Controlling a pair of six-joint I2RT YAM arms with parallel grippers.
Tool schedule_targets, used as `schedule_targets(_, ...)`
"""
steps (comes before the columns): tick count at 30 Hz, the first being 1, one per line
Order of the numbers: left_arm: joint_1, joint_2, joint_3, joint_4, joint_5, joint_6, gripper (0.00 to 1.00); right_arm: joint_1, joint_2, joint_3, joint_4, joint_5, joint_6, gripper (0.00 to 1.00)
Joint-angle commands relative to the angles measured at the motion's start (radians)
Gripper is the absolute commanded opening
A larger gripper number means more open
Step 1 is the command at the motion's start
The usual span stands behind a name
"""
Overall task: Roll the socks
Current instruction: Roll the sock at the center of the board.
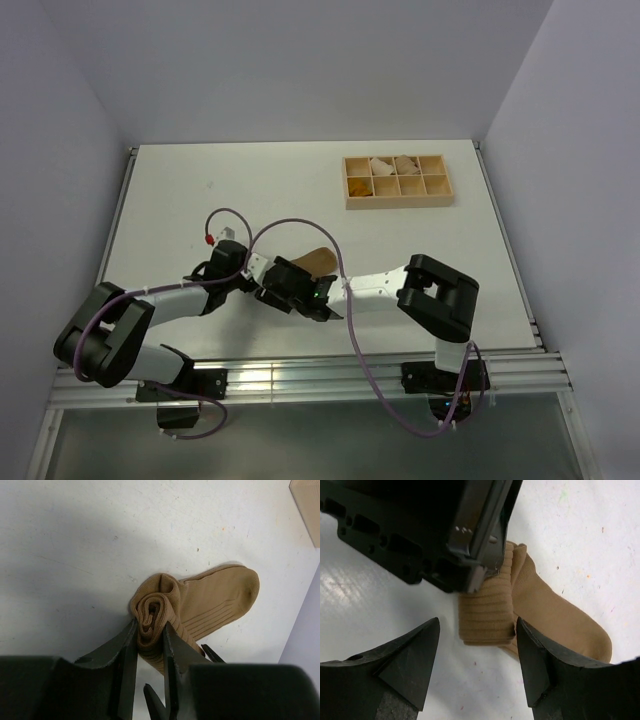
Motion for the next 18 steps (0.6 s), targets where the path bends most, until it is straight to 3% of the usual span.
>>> schedule_targets(1, -0.005, -0.012, 0.025, -0.03, -0.02, 0.028, 0.06, 0.022, 0.037, 0.051, 0.056, 0.054, -0.072, 0.7)
schedule_targets(10, -0.005, -0.013, 0.036, -0.048, -0.005, 0.026, 0.06, 0.042, 0.126, 0.08, 0.032, 0.1, -0.108, 0.65)
schedule_targets(13, -0.005, -0.018, 0.042, -0.062, -0.005, 0.02, 0.06, 0.046, 0.152, 0.092, 0.003, 0.103, -0.105, 0.58)
schedule_targets(18, -0.005, -0.019, 0.045, -0.07, 0.0, 0.002, 0.07, 0.049, 0.185, 0.101, -0.056, 0.098, -0.087, 0.38)
